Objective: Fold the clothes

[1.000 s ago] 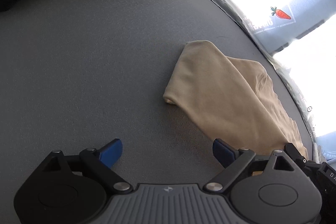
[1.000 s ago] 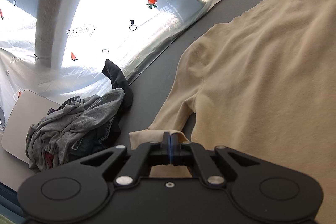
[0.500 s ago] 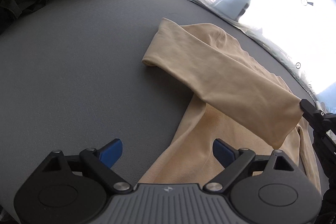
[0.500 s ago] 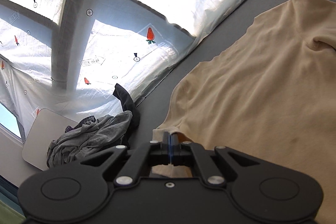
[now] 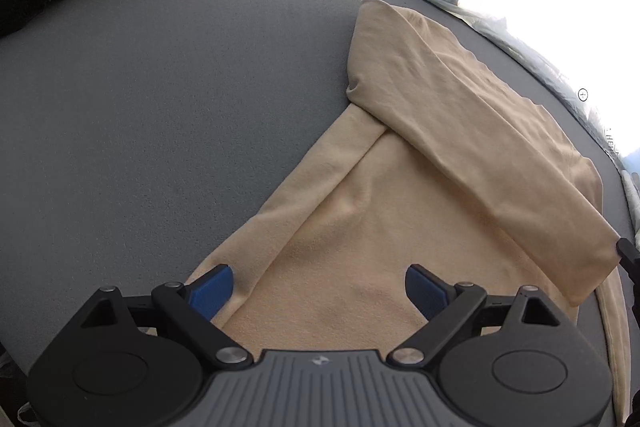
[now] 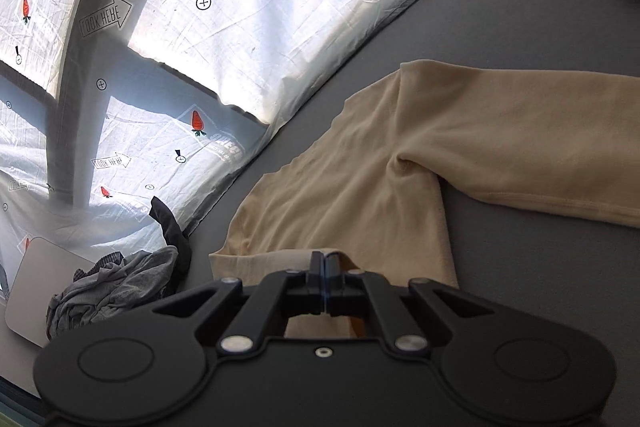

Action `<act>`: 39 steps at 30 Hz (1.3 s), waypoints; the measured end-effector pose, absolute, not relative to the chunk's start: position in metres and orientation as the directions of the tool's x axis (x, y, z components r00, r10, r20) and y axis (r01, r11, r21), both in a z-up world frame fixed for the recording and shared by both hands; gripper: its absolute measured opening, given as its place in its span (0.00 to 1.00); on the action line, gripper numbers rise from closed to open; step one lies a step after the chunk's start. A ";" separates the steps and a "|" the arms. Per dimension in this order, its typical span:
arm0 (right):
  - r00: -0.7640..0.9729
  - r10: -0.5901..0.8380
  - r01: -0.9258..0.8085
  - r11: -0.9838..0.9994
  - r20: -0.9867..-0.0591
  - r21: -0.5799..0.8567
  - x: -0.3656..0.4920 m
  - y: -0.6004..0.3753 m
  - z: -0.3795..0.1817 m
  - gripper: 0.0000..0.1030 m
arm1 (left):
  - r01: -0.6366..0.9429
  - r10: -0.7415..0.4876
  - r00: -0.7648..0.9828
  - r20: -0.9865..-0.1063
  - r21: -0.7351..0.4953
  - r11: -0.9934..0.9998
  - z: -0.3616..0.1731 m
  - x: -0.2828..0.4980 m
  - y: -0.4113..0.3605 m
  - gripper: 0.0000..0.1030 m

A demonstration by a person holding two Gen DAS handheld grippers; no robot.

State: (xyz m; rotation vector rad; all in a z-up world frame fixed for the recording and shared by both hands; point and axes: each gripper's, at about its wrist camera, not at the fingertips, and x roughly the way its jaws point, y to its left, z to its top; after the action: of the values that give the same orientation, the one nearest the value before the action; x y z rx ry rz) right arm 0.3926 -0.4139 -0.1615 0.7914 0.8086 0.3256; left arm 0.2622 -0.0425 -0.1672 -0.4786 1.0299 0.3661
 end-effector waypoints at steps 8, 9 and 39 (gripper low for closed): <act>0.628 0.468 0.077 0.757 -0.621 0.649 0.410 -0.459 -0.184 0.02 | -0.500 0.131 0.443 -0.887 -0.124 0.857 -0.178 0.260 -0.064 1.00; 0.618 0.464 0.084 0.764 -0.635 0.640 0.411 -0.460 -0.187 0.05 | -0.503 0.148 0.436 -0.888 -0.103 0.858 -0.178 0.261 -0.067 1.00; 0.772 0.309 -0.007 0.878 -0.556 0.479 0.444 -0.534 -0.160 0.03 | -0.567 0.254 0.311 -0.916 0.035 0.823 -0.181 0.278 -0.094 1.00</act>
State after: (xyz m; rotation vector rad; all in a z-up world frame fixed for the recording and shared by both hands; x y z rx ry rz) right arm 0.4444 -0.5344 -0.1595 0.4769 0.6727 0.1783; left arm 0.2780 -0.0943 -0.1809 -0.3196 1.1327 0.5540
